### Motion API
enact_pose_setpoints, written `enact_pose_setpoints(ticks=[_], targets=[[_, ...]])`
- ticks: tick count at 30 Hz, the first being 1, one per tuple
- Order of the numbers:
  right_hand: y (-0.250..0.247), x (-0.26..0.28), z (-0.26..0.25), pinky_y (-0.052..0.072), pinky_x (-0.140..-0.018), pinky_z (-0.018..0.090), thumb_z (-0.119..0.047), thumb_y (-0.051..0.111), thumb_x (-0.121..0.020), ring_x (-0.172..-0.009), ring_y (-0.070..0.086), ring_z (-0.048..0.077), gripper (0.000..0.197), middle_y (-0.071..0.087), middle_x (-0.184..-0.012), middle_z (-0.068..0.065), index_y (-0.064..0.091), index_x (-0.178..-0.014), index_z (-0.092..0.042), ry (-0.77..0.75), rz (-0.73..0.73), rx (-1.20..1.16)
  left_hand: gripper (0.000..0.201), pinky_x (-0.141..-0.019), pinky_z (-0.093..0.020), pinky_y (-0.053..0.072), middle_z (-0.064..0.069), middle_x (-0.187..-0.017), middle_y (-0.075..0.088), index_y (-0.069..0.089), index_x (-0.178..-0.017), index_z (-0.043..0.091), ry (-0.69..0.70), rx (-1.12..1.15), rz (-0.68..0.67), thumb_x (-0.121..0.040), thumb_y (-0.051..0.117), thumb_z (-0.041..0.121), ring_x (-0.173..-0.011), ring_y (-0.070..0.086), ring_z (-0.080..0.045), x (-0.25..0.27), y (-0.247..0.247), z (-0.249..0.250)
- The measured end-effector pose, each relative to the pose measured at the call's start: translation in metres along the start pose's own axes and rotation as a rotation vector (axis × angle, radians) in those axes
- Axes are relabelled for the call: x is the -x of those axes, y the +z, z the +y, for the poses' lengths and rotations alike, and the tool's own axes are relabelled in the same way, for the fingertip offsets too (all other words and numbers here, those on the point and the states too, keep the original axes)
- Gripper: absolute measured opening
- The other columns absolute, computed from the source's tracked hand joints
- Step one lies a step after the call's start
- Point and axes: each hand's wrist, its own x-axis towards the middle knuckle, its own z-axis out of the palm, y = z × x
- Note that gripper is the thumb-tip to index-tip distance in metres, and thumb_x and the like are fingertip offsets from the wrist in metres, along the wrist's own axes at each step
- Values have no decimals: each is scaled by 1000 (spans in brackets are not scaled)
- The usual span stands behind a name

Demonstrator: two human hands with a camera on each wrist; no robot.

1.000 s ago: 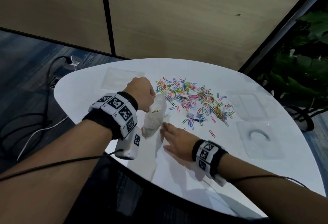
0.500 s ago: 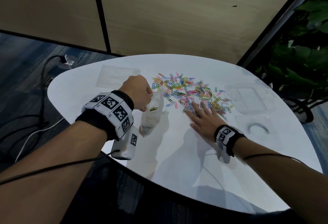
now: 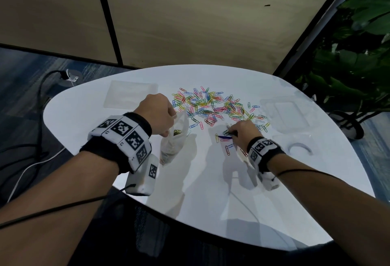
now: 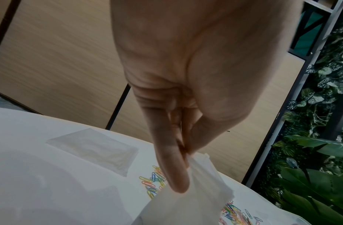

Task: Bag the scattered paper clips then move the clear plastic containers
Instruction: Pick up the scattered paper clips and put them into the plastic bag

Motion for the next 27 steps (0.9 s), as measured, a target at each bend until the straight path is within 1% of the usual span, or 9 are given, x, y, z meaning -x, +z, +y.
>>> enact_pose_setpoints(ticks=[4, 6, 8, 10, 14, 17, 20, 23, 27], targets=[[-15, -2, 4, 57, -80, 24, -7, 75, -76, -81, 69, 16, 15, 76, -89, 3, 80, -89, -13, 385, 41, -500, 25, -75, -41, 65, -9, -77, 71, 72, -95, 8, 28, 0, -31, -89, 50, -4, -64, 76, -28, 2, 5, 10], [-28, 3, -7, 59, -76, 23, 0, 78, -74, -79, 71, 22, 16, 75, -93, 11, 78, -88, -9, 492, -4, -969, 27, -76, -40, 65, -12, -75, 74, 72, -93, 9, 39, 4, -50, -90, 48, -4, -66, 77, -28, 5, 6, 16], [-48, 11, -28, 61, -72, 26, 8, 74, -76, -82, 71, 30, 17, 73, -94, 19, 74, -90, -1, 461, -30, -1404, 28, -79, -39, 64, -14, -74, 75, 71, -94, 10, 39, 16, -72, -91, 47, -3, -68, 77, -28, 6, 8, 21], [-71, 17, -53, 60, -73, 25, 9, 71, -79, -84, 71, 28, 19, 72, -94, 18, 73, -97, 2, 329, -65, -1572, 28, -81, -38, 63, -15, -74, 76, 70, -93, 12, 37, 28, -92, -93, 46, -2, -71, 78, -29, 7, 10, 25], [-92, 32, -98, 59, -74, 25, 11, 69, -80, -76, 71, 23, 22, 72, -88, 17, 70, -101, 6, 128, -177, -1538, 30, -80, -41, 64, -19, -76, 76, 70, -91, 12, 49, 83, -92, -91, 45, -5, -72, 77, -33, 9, 17, 30], [-83, 40, -115, 59, -73, 26, 7, 74, -77, -68, 68, 18, 17, 71, -82, 15, 74, -93, 2, 5, -142, -1173, 21, -77, -46, 64, -24, -80, 75, 72, -93, -4, 58, 128, -68, -89, 52, -7, -70, 77, -34, 10, 17, 31], [-81, 43, -124, 53, -69, 18, -6, 76, -76, -67, 64, 7, 11, 73, -79, 0, 78, -85, -12, -196, -74, -694, 19, -76, -47, 64, -15, -74, 72, 75, -96, -2, 54, 139, -66, -88, 60, -8, -70, 76, -34, 11, 15, 30], [-95, 44, -123, 45, -63, 4, -8, 70, -82, -65, 64, -3, 14, 71, -79, -9, 79, -89, -17, -255, -53, -624, 26, -74, -42, 65, -8, -75, 69, 75, -103, 4, 48, 134, -57, -90, 56, -8, -65, 76, -27, 7, 13, 27], [-101, 36, -92, 62, -68, 34, -8, 70, -85, -75, 72, 18, 14, 75, -83, 2, 76, -94, -15, -73, 69, -826, 23, -75, -40, 65, -4, -70, 66, 73, -100, 5, 50, 124, -50, -93, 53, -4, -62, 74, -25, 5, 11, 24]])
